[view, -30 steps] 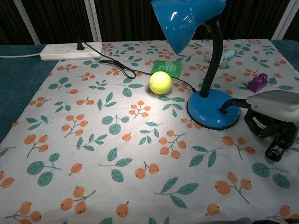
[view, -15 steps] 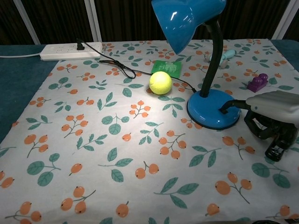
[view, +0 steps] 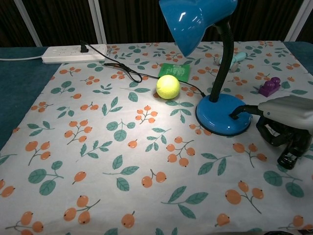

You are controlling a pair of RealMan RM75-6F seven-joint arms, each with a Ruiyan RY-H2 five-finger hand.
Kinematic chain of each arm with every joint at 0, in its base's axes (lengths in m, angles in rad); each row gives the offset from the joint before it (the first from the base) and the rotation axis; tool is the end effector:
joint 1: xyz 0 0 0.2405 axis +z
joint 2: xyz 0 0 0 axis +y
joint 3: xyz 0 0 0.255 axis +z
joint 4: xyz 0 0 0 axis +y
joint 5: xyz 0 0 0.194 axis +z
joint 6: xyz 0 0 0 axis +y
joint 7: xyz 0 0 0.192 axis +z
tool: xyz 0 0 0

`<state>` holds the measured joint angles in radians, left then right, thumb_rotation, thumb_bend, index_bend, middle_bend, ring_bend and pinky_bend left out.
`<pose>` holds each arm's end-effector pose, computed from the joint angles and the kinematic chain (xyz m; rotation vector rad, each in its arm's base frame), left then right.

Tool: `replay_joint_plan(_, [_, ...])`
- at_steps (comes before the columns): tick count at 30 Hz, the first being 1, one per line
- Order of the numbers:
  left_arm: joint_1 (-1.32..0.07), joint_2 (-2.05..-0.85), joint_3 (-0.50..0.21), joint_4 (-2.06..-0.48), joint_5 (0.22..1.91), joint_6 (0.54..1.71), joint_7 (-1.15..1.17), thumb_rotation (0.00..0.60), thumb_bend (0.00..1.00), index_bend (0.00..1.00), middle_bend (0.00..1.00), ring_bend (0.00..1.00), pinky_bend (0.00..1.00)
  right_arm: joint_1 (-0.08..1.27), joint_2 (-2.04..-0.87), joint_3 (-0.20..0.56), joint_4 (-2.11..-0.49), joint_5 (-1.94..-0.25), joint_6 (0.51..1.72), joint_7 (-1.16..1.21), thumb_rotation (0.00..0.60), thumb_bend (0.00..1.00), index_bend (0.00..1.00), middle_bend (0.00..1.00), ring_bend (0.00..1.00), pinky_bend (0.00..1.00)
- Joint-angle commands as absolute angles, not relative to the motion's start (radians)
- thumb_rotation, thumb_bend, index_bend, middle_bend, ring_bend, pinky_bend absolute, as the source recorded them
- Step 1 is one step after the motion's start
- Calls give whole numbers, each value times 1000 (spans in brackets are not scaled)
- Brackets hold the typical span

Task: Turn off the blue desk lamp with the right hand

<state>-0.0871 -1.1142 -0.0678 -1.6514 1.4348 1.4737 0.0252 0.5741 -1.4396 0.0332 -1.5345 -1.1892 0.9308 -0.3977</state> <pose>-0.3062 0.2309 0.1766 -1.3264 -0.9336 -0.8905 -0.2193 -0.3241 -0.0161 1.9620 -0.9541 0.6497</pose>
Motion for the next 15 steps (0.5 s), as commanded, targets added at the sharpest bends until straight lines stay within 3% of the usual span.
replay_joint_plan(1, [-87,-1114,-68,-1652,1435,1473,26,600,272,0,0,0,5,575,-1440,33,-1533,-1189,930,-399,600,760,116,699,784,718])
replay_joint_plan(6, [-87,-1114,-68,-1652,1435,1473,26,600,271,0,0,0,5,581,-1442,34,-1530,-1179,920,-405,600,760,124,700,784,718])
replay_joint_plan(15, [-87,-1113,-66,-1652,1436,1474,25,600,272,0,0,0,5,593,-1446,35,-1527,-1146,897,-428,600,759,232,703,784,718])
